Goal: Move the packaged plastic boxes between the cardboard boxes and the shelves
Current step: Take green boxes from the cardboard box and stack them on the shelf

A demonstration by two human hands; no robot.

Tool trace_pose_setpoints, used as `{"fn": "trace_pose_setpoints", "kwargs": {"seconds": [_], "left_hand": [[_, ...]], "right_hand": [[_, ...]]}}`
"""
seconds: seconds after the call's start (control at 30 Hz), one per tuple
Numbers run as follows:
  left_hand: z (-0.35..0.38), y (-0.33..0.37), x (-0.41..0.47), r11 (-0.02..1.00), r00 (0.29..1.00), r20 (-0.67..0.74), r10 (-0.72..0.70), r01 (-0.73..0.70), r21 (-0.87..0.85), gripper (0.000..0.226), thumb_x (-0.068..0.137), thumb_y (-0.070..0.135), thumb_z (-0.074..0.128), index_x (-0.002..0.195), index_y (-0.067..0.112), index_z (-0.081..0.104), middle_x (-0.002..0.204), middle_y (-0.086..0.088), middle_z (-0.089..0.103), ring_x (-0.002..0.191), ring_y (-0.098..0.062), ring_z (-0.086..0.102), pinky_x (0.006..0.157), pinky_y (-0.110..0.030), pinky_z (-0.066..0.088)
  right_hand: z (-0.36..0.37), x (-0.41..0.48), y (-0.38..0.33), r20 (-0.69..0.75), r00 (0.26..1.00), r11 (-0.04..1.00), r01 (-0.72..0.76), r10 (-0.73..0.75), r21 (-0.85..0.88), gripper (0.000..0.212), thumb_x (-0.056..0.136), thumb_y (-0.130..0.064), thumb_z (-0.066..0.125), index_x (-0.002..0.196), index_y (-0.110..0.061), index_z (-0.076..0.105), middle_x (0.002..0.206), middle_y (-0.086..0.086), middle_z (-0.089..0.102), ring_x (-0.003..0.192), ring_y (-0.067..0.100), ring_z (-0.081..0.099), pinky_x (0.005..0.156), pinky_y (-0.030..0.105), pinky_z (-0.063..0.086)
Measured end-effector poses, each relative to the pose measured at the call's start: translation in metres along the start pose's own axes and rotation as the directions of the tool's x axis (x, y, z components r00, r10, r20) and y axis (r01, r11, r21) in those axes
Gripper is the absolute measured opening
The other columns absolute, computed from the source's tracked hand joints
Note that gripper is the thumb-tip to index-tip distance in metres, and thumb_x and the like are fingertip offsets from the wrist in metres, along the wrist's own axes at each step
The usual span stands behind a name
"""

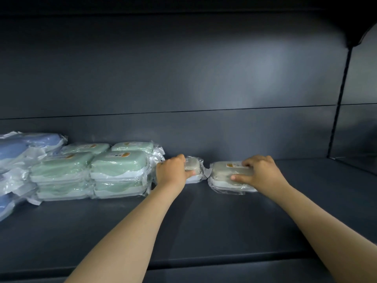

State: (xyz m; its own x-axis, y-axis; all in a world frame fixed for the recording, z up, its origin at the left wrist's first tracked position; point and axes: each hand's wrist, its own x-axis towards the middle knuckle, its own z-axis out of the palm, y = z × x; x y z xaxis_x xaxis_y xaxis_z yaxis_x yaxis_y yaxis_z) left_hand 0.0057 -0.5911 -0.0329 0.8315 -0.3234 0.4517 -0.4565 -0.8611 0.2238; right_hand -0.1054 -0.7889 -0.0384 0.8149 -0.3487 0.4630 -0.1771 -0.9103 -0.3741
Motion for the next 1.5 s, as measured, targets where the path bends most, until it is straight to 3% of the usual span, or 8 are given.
{"fn": "trace_pose_setpoints", "kwargs": {"seconds": [0.27, 0.73, 1.0, 1.1, 1.3, 1.43, 1.5], "left_hand": [[0.013, -0.012, 0.023, 0.979, 0.998, 0.051, -0.041, 0.051, -0.197, 0.047, 0.082, 0.038, 0.069, 0.123, 0.018, 0.058, 0.124, -0.008, 0.049, 0.116, -0.024, 0.046, 0.094, -0.029, 0.039], [0.034, -0.027, 0.045, 0.971, 0.997, -0.039, -0.061, 0.05, -0.234, 0.046, 0.083, 0.038, 0.068, 0.124, 0.019, 0.058, 0.122, -0.005, 0.051, 0.117, -0.022, 0.044, 0.094, -0.025, 0.036], [0.036, -0.027, 0.044, 0.988, 0.998, -0.06, -0.035, 0.026, -0.155, 0.047, 0.086, 0.041, 0.063, 0.128, 0.02, 0.053, 0.126, -0.006, 0.047, 0.121, -0.024, 0.04, 0.096, -0.031, 0.039], [0.035, -0.024, 0.044, 0.993, 0.998, -0.057, -0.032, 0.025, -0.119, 0.048, 0.087, 0.042, 0.062, 0.129, 0.019, 0.052, 0.126, -0.008, 0.046, 0.121, -0.026, 0.04, 0.096, -0.033, 0.04], [0.026, -0.012, 0.04, 0.996, 0.998, 0.028, -0.063, 0.065, -0.054, 0.05, 0.09, 0.041, 0.058, 0.131, 0.014, 0.048, 0.13, -0.011, 0.044, 0.122, -0.029, 0.042, 0.094, -0.036, 0.04], [0.004, -0.004, 0.042, 0.99, 0.98, 0.19, -0.055, 0.079, -0.12, 0.069, 0.089, 0.039, 0.059, 0.144, 0.01, 0.029, 0.144, -0.016, 0.035, 0.132, -0.032, 0.036, 0.103, -0.035, 0.034], [-0.013, 0.002, 0.041, 0.991, 0.982, 0.191, -0.011, 0.036, -0.127, 0.057, 0.091, 0.035, 0.056, 0.136, 0.005, 0.038, 0.14, -0.016, 0.042, 0.129, -0.03, 0.04, 0.098, -0.03, 0.036]], "right_hand": [[0.014, 0.034, 0.006, 0.05, 0.994, 0.985, -0.108, 0.102, 0.134, 0.056, 0.07, -0.045, 0.079, 0.115, -0.015, 0.063, 0.121, 0.001, 0.056, 0.121, 0.02, 0.038, 0.091, 0.022, 0.031], [0.051, 0.089, -0.008, 0.137, 0.987, 0.979, -0.111, 0.087, 0.172, 0.059, 0.072, -0.043, 0.078, 0.121, -0.015, 0.059, 0.123, 0.0, 0.054, 0.124, 0.02, 0.037, 0.1, 0.026, 0.034], [0.058, 0.09, -0.007, 0.091, 0.994, 0.985, -0.075, 0.062, 0.156, 0.061, 0.074, -0.043, 0.077, 0.125, -0.015, 0.06, 0.125, 0.001, 0.055, 0.122, 0.019, 0.043, 0.098, 0.026, 0.036], [0.056, 0.09, -0.007, 0.071, 0.996, 0.993, -0.055, 0.048, 0.102, 0.06, 0.07, -0.047, 0.078, 0.12, -0.018, 0.062, 0.123, 0.001, 0.053, 0.113, 0.019, 0.052, 0.094, 0.027, 0.043], [0.048, 0.088, -0.015, 0.138, 0.989, 0.998, -0.045, 0.051, -0.048, 0.064, 0.077, -0.049, 0.071, 0.126, -0.012, 0.053, 0.128, 0.007, 0.048, 0.112, 0.025, 0.052, 0.089, 0.031, 0.043], [0.03, 0.081, -0.02, 0.191, 0.98, 0.998, -0.043, 0.052, -0.052, 0.063, 0.081, -0.05, 0.067, 0.125, -0.007, 0.051, 0.126, 0.01, 0.054, 0.114, 0.027, 0.051, 0.085, 0.03, 0.04], [0.017, 0.074, -0.021, 0.168, 0.985, 0.998, -0.03, 0.038, -0.05, 0.064, 0.083, -0.047, 0.066, 0.128, -0.006, 0.049, 0.128, 0.011, 0.054, 0.118, 0.027, 0.05, 0.089, 0.03, 0.04]]}}
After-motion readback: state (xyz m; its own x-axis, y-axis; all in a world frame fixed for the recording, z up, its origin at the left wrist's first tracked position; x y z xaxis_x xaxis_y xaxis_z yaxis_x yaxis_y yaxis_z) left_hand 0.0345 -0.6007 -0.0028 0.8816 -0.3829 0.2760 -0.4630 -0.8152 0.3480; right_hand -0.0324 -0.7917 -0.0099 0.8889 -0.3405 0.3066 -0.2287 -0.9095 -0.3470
